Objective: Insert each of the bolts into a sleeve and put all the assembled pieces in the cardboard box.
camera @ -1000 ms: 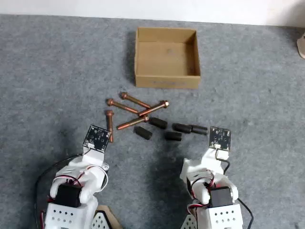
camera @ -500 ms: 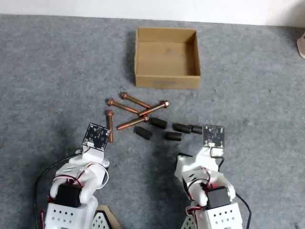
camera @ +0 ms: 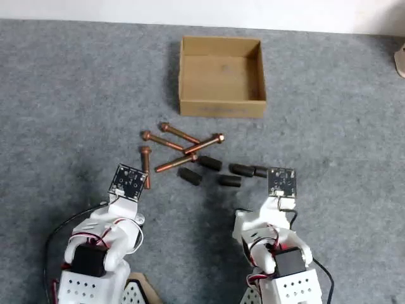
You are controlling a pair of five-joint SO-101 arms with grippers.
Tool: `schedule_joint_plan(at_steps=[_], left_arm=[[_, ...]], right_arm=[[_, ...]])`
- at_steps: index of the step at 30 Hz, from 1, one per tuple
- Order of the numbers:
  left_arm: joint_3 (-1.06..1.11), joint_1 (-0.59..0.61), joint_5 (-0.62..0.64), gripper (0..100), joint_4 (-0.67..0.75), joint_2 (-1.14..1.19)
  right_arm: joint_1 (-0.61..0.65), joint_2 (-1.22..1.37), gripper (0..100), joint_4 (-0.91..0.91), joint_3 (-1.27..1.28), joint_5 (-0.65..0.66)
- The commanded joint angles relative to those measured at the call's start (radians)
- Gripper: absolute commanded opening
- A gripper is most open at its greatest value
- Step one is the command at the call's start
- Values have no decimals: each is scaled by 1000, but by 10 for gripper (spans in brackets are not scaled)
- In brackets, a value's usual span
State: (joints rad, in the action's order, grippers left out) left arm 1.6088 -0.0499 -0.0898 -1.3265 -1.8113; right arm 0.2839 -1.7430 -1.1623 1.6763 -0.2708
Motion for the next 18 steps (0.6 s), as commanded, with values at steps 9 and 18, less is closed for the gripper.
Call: schedule_joint_plan(at_steps=[9, 18], left_arm=[[-188, 56, -8, 7, -35, 2], [-197, 217, -8, 7, -35, 2]], right_arm=[[-59, 4, 5, -99, -196, -8], [-62, 5, 5, -120, -263, -11]])
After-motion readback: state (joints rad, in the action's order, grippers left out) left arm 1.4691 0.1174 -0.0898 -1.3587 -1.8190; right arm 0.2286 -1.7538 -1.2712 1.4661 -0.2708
